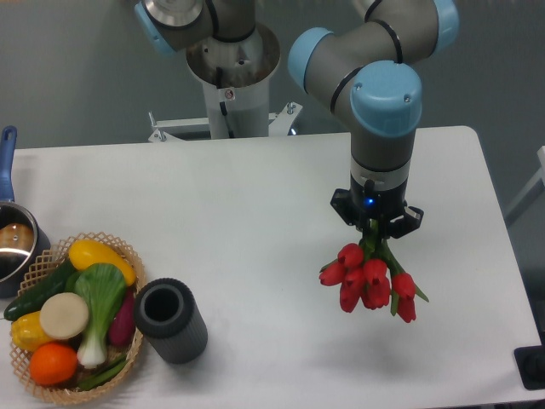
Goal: Insert the flowers into the vase
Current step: 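Carry the red tulip bunch in the gripper toward the black vase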
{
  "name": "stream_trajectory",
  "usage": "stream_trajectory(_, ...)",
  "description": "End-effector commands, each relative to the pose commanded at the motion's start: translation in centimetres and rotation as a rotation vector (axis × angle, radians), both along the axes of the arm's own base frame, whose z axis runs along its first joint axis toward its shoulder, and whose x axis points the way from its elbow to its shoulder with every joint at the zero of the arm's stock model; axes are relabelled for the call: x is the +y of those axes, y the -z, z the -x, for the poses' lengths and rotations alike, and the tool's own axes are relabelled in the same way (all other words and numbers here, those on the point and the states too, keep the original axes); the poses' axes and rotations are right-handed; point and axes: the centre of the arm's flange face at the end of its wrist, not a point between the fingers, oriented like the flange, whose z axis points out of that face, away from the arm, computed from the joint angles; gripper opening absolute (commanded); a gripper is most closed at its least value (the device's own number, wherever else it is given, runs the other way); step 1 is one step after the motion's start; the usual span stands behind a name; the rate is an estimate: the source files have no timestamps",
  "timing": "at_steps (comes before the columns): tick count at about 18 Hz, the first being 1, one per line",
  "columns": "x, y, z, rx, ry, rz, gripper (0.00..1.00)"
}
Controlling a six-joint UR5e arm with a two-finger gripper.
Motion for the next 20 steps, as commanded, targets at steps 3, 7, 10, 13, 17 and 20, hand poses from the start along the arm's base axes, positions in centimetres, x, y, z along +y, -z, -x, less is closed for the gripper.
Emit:
stream_trajectory(3, 0.4, -1.0, -0.3, 0.003, 0.005, -0.033, 0.0)
stream_trajectory(7, 0.7, -3.2, -1.3, -0.035, 0.006, -0.16, 0.0)
stream_trajectory(10, 1.8, -5.1, -2.2, -0.084, 0.014, -0.324, 0.0)
stream_trajectory(13, 3.2, -6.6, -3.2, -0.203, 0.043, -0.541, 0.0)
stream_trajectory(17, 4.7, -9.0, -4.7, -0.416, 0.093, -0.833, 0.0)
stream_trajectory(20, 5.0, -10.7, -5.1, -0.435, 0.129, -0.959, 0.03)
